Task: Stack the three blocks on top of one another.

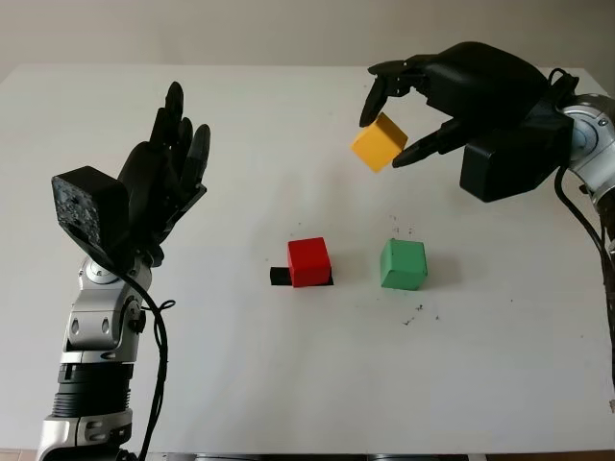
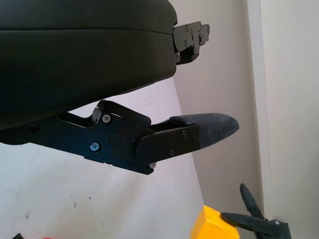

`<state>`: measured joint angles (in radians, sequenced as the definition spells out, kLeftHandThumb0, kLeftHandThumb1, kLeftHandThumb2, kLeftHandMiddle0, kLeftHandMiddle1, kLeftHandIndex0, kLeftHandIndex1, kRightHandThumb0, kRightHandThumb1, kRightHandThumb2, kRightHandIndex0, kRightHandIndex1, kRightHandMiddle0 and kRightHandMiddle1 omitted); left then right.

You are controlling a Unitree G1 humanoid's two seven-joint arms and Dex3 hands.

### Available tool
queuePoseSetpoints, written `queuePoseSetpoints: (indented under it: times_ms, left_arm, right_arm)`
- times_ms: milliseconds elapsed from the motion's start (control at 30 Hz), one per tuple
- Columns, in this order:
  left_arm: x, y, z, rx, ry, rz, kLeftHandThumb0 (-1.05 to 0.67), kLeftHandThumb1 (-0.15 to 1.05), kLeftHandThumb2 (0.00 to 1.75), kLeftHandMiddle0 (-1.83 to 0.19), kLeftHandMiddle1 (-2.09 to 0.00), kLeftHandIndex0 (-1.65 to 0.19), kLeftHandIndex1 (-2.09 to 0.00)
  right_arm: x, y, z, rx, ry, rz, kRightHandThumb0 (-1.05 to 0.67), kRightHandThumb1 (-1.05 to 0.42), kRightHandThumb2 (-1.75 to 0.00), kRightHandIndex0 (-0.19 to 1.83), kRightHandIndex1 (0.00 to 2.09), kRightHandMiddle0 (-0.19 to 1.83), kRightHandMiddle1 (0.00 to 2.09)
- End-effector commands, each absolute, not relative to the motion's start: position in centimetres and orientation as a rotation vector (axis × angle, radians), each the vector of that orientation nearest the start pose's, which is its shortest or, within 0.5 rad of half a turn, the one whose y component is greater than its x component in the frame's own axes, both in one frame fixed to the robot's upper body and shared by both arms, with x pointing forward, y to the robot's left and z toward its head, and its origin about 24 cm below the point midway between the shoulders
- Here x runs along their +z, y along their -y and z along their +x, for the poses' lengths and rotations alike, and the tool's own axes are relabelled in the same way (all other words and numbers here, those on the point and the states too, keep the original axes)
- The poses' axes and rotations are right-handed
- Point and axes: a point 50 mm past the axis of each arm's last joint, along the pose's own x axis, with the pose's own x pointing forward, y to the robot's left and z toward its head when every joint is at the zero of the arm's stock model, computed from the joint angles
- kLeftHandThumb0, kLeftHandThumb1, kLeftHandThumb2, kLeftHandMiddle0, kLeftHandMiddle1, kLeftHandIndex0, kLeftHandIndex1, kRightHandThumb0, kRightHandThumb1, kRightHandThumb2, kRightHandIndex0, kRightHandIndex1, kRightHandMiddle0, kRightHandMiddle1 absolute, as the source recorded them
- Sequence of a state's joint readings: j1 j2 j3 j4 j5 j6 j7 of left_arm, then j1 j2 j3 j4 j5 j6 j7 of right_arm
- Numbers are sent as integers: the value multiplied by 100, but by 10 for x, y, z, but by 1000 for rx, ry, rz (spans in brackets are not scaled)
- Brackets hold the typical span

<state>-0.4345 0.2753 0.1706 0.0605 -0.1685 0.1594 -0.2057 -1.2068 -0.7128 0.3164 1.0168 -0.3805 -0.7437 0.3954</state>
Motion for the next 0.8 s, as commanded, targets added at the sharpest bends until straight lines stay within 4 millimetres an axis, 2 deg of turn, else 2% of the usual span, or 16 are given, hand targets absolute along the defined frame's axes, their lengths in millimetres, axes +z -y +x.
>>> queuePoseSetpoints:
  times_ms: [0,300,533,767]
  left_arm:
    - [155,-202,323,-121,248,99,-64,105,59,19,0,19,0]
    - [156,-202,324,-121,250,98,-64,105,62,19,0,19,0]
    - [159,-203,323,-120,256,111,-64,105,63,19,0,19,0]
    - [159,-201,322,-120,249,96,-65,105,65,19,0,19,0]
  right_arm:
    - [275,199,381,521,521,-1249,-37,-96,-6,30,5,32,145]
    - [279,179,360,698,396,-1114,-40,-98,-6,26,4,28,147]
    - [283,152,341,739,292,-1189,-36,-97,-5,26,5,27,156]
    - [280,127,339,819,255,-1280,-35,-95,-5,26,5,28,163]
